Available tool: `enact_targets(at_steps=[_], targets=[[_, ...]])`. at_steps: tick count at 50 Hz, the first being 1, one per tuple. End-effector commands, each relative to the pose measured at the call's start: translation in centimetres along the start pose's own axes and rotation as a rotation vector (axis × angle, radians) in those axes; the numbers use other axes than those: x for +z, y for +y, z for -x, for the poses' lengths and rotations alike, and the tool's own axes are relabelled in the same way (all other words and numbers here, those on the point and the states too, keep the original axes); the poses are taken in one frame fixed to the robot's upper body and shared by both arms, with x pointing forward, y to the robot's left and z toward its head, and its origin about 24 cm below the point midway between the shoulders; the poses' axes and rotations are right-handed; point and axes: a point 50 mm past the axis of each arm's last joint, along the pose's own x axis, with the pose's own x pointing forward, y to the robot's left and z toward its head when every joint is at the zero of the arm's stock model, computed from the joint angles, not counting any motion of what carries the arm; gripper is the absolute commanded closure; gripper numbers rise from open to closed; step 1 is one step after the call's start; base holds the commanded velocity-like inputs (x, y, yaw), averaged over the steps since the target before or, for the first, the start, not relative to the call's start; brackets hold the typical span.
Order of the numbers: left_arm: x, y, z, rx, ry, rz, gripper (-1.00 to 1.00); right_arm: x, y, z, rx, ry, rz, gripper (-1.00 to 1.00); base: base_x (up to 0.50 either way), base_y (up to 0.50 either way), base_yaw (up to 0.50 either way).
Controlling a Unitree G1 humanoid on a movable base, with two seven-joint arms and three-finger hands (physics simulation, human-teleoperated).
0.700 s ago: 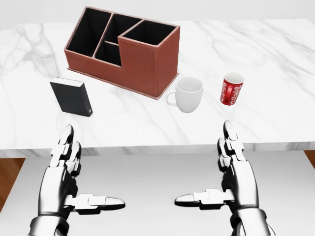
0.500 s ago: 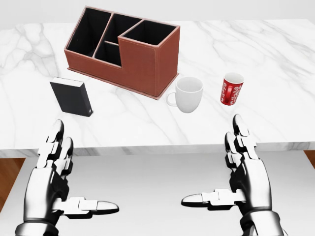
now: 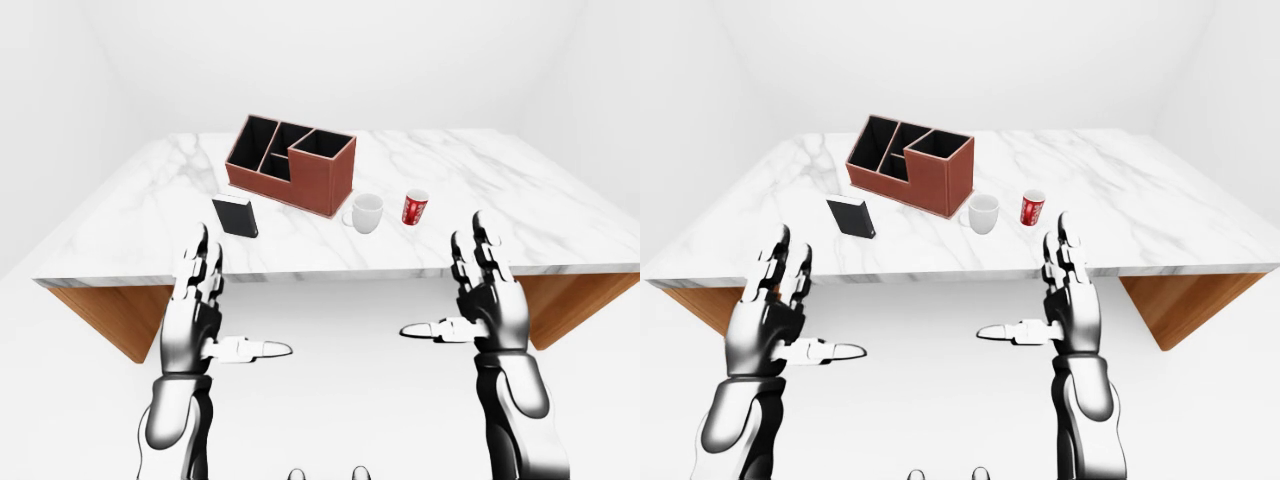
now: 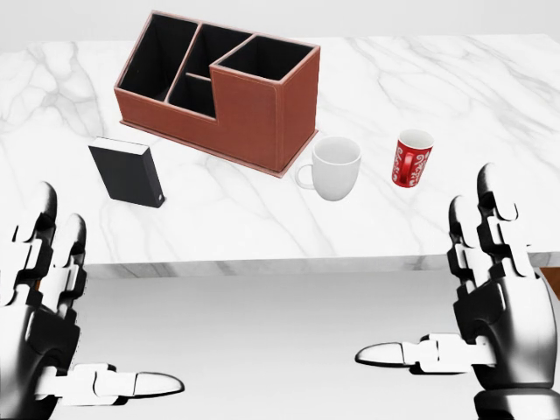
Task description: Pick up the red mug and place it to the right of the caddy.
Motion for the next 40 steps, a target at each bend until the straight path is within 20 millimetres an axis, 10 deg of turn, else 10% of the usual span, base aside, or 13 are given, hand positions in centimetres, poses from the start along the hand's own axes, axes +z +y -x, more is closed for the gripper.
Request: enact_targets(at_steps=[1, 13, 15, 17, 40], targets=[[2.0, 0.5, 0.6, 0.009, -0.077, -0.007, -1.00, 1.9, -0.2, 0.6, -0.015, -0.075, 0.004, -1.00, 0.00, 0.00, 0.00], [3.3, 1.1, 1.1, 0.031, -0.128, -0.014, -1.00, 2.3, 0.0, 0.7, -0.015, -0.091, 0.012, -1.00, 0.00, 0.00, 0.00], [-0.1, 1.1, 1.5, 0.032, 0.029, 0.015, -1.00, 2.3, 0.0, 0.7, -0.014, -0.089, 0.006, -1.00, 0.21, 0.00, 0.00], [3.4, 1.2, 1.2, 0.032, -0.132, -0.013, -1.00, 2.2, 0.0, 0.7, -0.011, -0.087, 0.005, -1.00, 0.29, 0.00, 0.00], [3.1, 1.2, 1.0, 0.039, -0.119, -0.023, -1.00, 2.1, 0.0, 0.7, -0.014, -0.079, 0.018, -1.00, 0.40, 0.00, 0.00]])
